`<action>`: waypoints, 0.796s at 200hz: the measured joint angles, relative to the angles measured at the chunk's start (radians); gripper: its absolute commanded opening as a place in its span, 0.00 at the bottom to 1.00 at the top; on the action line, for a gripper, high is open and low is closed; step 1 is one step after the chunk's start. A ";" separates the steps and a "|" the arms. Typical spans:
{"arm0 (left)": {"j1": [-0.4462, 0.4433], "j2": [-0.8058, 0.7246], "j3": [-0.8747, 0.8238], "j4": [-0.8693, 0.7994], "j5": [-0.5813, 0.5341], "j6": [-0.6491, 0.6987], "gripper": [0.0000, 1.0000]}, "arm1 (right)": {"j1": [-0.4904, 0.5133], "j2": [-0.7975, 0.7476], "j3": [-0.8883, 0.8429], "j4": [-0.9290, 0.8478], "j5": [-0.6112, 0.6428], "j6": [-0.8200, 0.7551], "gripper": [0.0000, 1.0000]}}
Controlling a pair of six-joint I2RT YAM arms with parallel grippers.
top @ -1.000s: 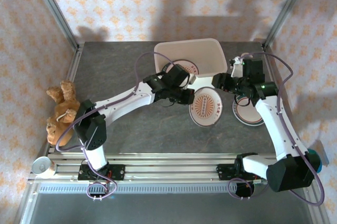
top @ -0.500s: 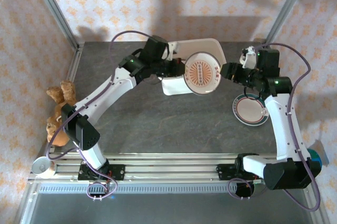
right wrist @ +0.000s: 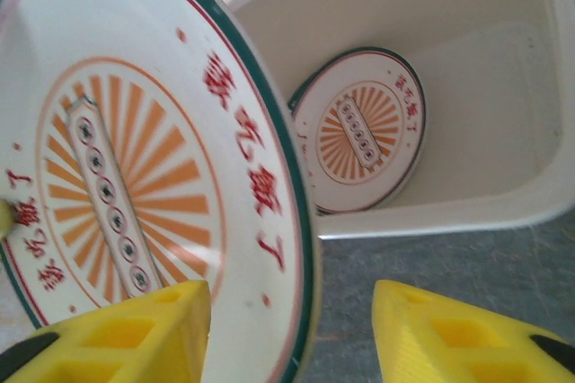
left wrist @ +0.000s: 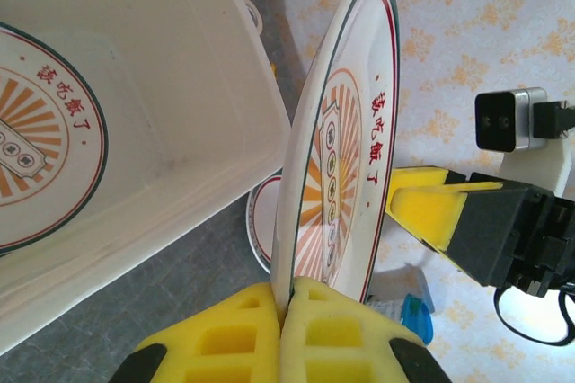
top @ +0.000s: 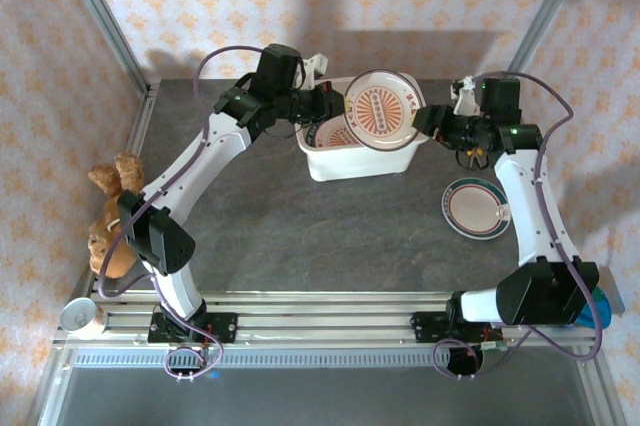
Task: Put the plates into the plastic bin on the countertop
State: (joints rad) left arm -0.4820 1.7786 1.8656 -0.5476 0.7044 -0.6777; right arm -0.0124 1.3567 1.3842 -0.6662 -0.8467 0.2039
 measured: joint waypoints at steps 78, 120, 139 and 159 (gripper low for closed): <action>0.025 0.055 0.018 0.067 0.060 -0.071 0.00 | 0.000 0.060 0.000 0.100 -0.032 0.075 0.29; 0.037 0.056 0.019 0.070 0.066 -0.080 0.00 | 0.000 0.082 0.000 0.137 -0.043 0.104 0.15; 0.042 0.057 0.019 0.061 0.053 -0.075 0.00 | -0.002 0.085 0.000 0.153 -0.060 0.115 0.07; 0.047 0.061 0.019 0.035 0.035 -0.055 0.03 | -0.002 0.089 0.002 0.169 -0.076 0.131 0.03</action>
State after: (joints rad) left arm -0.4355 1.8397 1.8843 -0.5125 0.7395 -0.7322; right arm -0.0143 1.4456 1.3861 -0.4973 -0.9230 0.3347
